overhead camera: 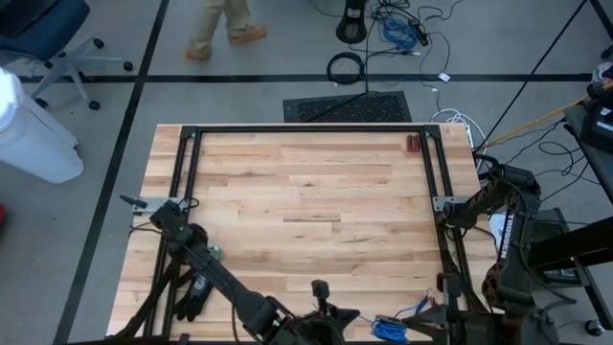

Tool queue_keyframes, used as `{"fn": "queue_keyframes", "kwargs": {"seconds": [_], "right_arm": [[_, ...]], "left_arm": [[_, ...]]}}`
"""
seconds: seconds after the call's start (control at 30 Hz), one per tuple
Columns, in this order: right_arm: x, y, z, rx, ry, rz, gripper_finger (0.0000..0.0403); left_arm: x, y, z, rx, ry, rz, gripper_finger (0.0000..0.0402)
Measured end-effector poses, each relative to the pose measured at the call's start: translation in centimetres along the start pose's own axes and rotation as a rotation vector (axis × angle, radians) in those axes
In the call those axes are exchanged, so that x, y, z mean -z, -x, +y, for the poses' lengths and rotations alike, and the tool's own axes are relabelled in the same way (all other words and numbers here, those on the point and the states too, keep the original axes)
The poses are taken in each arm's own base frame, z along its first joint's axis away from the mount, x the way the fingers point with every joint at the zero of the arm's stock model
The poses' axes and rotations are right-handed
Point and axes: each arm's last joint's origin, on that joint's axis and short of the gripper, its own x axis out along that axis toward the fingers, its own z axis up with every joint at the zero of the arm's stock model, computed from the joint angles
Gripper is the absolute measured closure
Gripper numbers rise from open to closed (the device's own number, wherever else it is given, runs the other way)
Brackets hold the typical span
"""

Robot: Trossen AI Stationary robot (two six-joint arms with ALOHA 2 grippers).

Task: Coil cords
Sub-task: Coil the blue wire onto the spool

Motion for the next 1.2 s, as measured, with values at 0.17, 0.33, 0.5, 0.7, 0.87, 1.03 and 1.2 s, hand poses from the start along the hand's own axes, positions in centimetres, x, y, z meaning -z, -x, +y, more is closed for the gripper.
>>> {"fn": "queue_keyframes", "kwargs": {"seconds": [0.17,0.33,0.5,0.7,0.87,1.03,1.2], "right_arm": [[1.3,0.0,0.3,-0.050,-0.016,0.040,0.0403],[3.6,-0.1,0.8,-0.110,-0.037,0.129,0.0403],[5.7,-0.9,1.0,-0.090,-0.033,0.211,0.0403],[8.1,-2.5,1.5,-0.096,-0.018,0.308,0.0403],[9.5,-3.8,2.0,-0.083,0.001,0.346,0.0403],[9.9,-4.4,1.9,-0.095,-0.033,0.379,0.0403],[10.0,-4.5,1.8,-0.084,-0.043,0.389,0.0403]], "left_arm": [[0.1,1.2,0.5,0.022,0.011,0.071,0.0400],[-0.2,2.2,1.0,0.113,0.018,0.125,0.0400],[-0.1,2.3,0.9,0.239,0.040,0.173,0.0400],[0.4,1.7,1.4,0.318,0.089,0.254,0.0400],[1.1,2.0,2.6,0.269,0.120,0.372,0.0400],[1.4,2.9,2.9,0.242,0.139,0.438,0.0400],[0.2,4.3,3.0,0.248,0.155,0.393,0.0400]]}}
